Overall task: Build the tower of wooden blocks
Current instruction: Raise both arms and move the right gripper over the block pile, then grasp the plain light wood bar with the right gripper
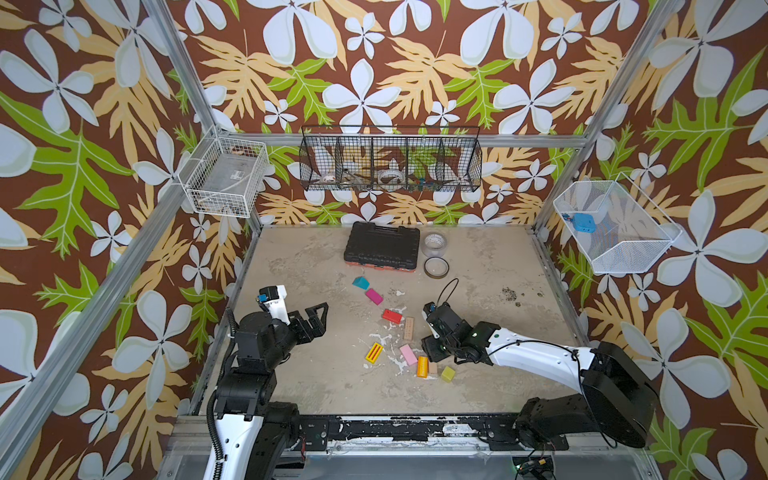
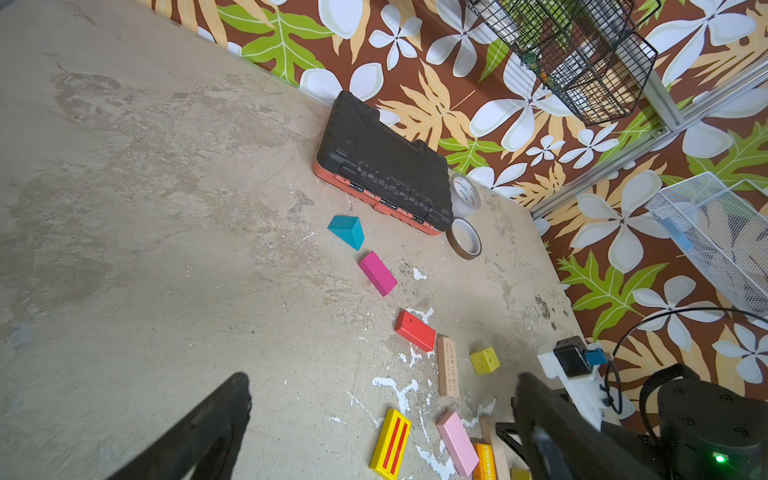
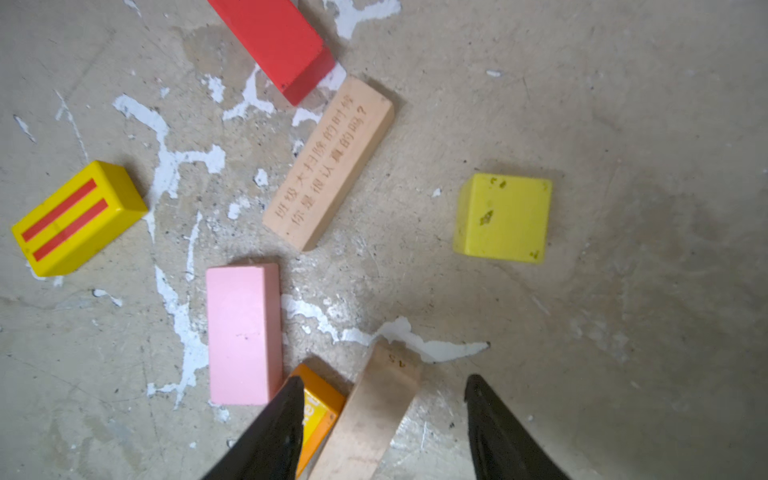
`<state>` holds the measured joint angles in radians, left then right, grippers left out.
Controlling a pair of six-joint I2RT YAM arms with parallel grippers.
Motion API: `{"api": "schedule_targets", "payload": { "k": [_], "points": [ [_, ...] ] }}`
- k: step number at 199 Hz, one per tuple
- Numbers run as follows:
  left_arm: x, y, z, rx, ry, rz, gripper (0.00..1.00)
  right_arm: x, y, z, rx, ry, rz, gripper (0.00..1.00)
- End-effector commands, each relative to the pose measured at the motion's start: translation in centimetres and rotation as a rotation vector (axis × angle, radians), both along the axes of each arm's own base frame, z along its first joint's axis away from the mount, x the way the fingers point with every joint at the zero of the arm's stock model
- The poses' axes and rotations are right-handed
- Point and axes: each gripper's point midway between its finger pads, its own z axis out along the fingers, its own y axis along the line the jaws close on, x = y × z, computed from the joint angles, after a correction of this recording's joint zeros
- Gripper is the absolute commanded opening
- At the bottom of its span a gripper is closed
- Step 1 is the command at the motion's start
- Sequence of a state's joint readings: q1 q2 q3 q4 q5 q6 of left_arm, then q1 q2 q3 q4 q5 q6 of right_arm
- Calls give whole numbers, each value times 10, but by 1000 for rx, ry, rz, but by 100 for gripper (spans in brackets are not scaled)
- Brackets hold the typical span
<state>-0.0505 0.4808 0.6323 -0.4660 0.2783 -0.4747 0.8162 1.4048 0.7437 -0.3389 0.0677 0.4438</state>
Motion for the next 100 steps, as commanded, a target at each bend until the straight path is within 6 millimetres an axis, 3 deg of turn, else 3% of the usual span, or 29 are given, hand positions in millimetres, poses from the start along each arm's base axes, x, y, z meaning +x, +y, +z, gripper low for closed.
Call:
{"api": "schedule_targets", "payload": {
  "k": [1,100],
  "points": [
    [2,0,6,1,-29,-2,100,4,-1,6,-8,-16,-33,55],
    [-2,1,10,-1,-51,3,100,-28,-5,-21,-29,54,-33,50]
  ]
}}
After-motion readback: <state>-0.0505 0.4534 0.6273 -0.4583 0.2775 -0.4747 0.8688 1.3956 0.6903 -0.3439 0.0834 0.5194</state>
